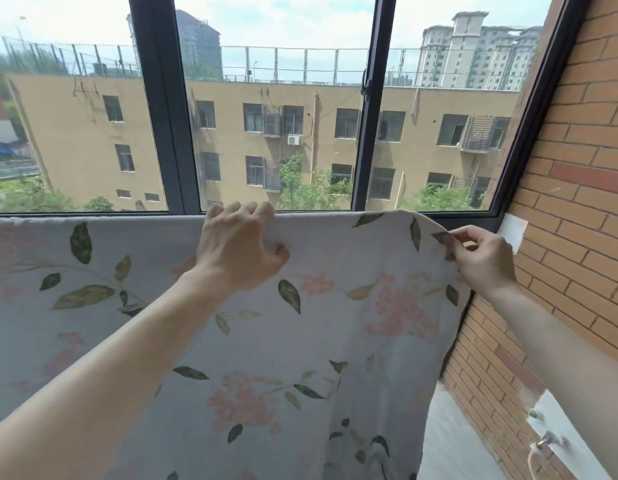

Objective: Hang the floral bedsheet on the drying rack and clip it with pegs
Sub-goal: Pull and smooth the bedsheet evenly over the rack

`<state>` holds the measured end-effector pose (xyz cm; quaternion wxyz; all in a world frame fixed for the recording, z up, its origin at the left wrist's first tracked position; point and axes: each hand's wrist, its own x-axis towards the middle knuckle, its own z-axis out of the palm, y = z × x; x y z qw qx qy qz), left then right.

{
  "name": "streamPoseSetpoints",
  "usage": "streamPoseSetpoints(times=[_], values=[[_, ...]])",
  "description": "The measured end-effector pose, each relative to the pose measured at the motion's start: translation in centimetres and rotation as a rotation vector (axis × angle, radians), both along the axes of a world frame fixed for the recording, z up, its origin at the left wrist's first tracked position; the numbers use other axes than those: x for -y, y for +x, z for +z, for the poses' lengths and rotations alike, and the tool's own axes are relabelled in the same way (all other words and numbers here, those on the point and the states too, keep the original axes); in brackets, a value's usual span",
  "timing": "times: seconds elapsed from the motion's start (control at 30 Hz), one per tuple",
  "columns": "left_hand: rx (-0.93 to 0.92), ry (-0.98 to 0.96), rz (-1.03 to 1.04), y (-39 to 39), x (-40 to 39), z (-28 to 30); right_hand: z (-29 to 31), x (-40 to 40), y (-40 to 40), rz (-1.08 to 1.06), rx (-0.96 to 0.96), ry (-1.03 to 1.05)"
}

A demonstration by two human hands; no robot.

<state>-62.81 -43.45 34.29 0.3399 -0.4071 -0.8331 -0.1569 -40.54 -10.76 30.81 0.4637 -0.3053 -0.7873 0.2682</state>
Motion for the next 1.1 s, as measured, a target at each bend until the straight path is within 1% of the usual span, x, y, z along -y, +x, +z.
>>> streamPoseSetpoints(times=[0.07,0.2,0.23,0.27,0.33,0.37,0.4,0.5,0.63,0.67,0.77,0.87,0.9,0.93,0.97,1.0,1.03,1.1], values=[[0.000,-0.001,-0.003,0.4,-0.1,-0.2,1.1,-1.3,-0.1,0.025,0.011,0.014],[0.013,-0.013,-0.009,1.0,-0.4,0.0,4.0,-3.1,-2.2,0.069,-0.113,-0.032],[0.022,-0.018,-0.007,1.1,-0.4,0.1,4.2,-3.6,-2.8,0.081,-0.075,-0.040],[0.031,-0.019,-0.004,1.2,-0.4,0.1,4.1,-3.8,-3.5,0.109,0.015,-0.073],[0.044,-0.011,0.003,1.1,-0.1,0.0,3.0,-4.3,-4.0,0.208,0.217,-0.255],[0.050,-0.007,0.004,1.1,0.1,0.0,2.4,-4.5,-3.8,0.244,0.279,-0.347],[0.054,-0.005,0.006,1.0,0.4,0.1,1.9,-4.8,-3.3,0.254,0.301,-0.390],[0.057,-0.011,0.013,0.6,1.1,0.4,1.6,-5.1,-1.7,0.243,0.220,-0.419],[0.060,-0.017,0.017,0.6,1.1,0.4,1.6,-3.6,-1.6,0.388,0.219,-0.448],[0.059,-0.018,0.016,0.7,0.9,0.4,1.5,-3.0,-1.6,0.419,0.191,-0.451],[0.060,-0.015,0.015,1.0,0.4,0.4,0.8,-2.3,-1.3,0.416,0.121,-0.427],[0.065,-0.026,0.017,1.2,0.2,0.4,0.4,-2.5,-1.0,0.344,0.163,-0.317],[0.067,-0.030,0.019,1.3,0.2,0.4,0.7,-2.5,-1.0,0.303,0.121,-0.271],[0.070,-0.033,0.020,1.3,0.1,0.3,1.4,-2.1,-1.0,0.291,0.036,-0.257],[0.071,-0.033,0.020,1.4,0.0,0.3,2.2,-1.7,-1.3,0.308,-0.047,-0.247],[0.072,-0.033,0.020,1.4,-0.1,0.3,2.9,-0.9,-1.6,0.335,-0.080,-0.211],[0.075,-0.032,0.020,1.4,-0.1,0.4,3.5,0.2,-2.0,0.363,-0.051,-0.149],[0.079,-0.025,0.024,1.4,-0.1,0.4,3.2,2.3,-3.0,0.385,0.071,-0.003]])
